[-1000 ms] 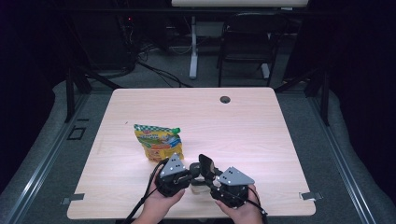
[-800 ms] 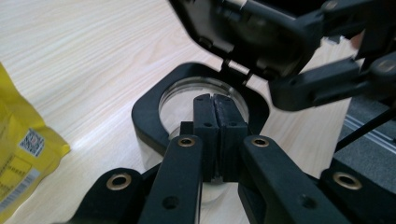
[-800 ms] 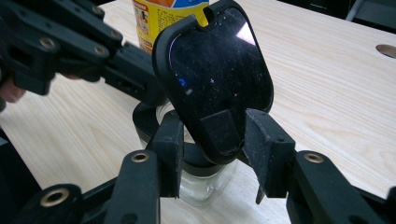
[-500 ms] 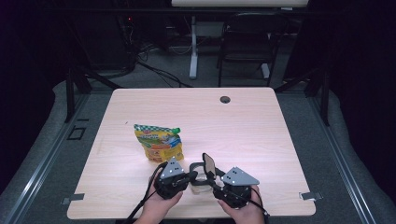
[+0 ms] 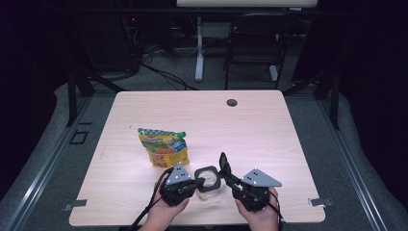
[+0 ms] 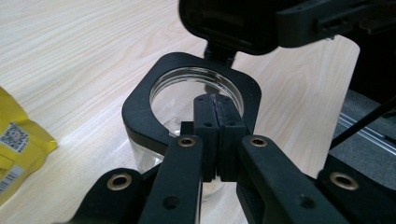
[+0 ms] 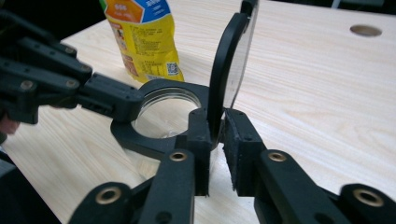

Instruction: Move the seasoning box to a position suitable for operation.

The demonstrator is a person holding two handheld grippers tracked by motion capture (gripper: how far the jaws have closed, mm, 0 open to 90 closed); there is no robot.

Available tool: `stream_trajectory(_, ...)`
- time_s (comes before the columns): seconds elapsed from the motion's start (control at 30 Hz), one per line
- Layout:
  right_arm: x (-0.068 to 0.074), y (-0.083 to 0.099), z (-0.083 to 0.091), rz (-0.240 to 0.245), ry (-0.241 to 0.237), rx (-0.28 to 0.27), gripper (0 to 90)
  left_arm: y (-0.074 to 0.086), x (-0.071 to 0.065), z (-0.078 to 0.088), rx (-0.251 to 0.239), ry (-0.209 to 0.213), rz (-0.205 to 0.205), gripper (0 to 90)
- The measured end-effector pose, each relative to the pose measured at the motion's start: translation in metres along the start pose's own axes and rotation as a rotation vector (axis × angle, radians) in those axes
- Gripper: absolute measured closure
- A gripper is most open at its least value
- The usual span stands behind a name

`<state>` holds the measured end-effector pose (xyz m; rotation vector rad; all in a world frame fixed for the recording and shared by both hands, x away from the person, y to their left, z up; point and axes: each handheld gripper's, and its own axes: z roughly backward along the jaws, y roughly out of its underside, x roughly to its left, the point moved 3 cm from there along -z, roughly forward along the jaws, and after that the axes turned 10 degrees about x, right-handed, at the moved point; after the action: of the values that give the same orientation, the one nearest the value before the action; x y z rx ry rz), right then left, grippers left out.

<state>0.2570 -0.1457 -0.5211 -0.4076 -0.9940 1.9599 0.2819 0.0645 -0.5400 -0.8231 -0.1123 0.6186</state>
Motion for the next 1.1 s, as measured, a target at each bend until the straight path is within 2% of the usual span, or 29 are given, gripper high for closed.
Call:
stream_trajectory(0.1, -0.006, 0.0, -0.001, -0.049, -0.022, 0.0, 83.3, 0.0, -0.002, -0.001, 0.005, 0.015, 0.003, 89.0)
stream_trajectory(0.2, -0.009, -0.002, -0.002, -0.068, -0.03, 0.003, 84.3, -0.001, -0.005, -0.002, 0.012, 0.018, -0.003, 88.7)
stream_trajectory(0.37, -0.013, -0.009, -0.006, -0.052, -0.036, 0.039, 85.1, 0.0, -0.012, -0.003, 0.012, 0.026, -0.01, 88.6)
stream_trajectory(0.5, -0.016, -0.019, -0.012, -0.046, -0.043, 0.076, 85.3, 0.001, -0.017, -0.005, 0.005, 0.056, -0.004, 88.5)
stream_trajectory(0.7, -0.018, -0.031, -0.028, -0.085, -0.092, 0.072, 81.1, 0.002, -0.019, -0.01, 0.03, 0.052, -0.007, 88.4)
stream_trajectory(0.97, -0.012, -0.037, -0.039, -0.042, -0.122, 0.067, 77.0, 0.002, -0.024, -0.011, 0.016, 0.059, -0.01, 82.6)
stream_trajectory(1.1, -0.009, -0.037, -0.041, -0.031, -0.114, 0.057, 75.0, 0.002, -0.022, -0.001, -0.002, 0.053, -0.009, 76.7)
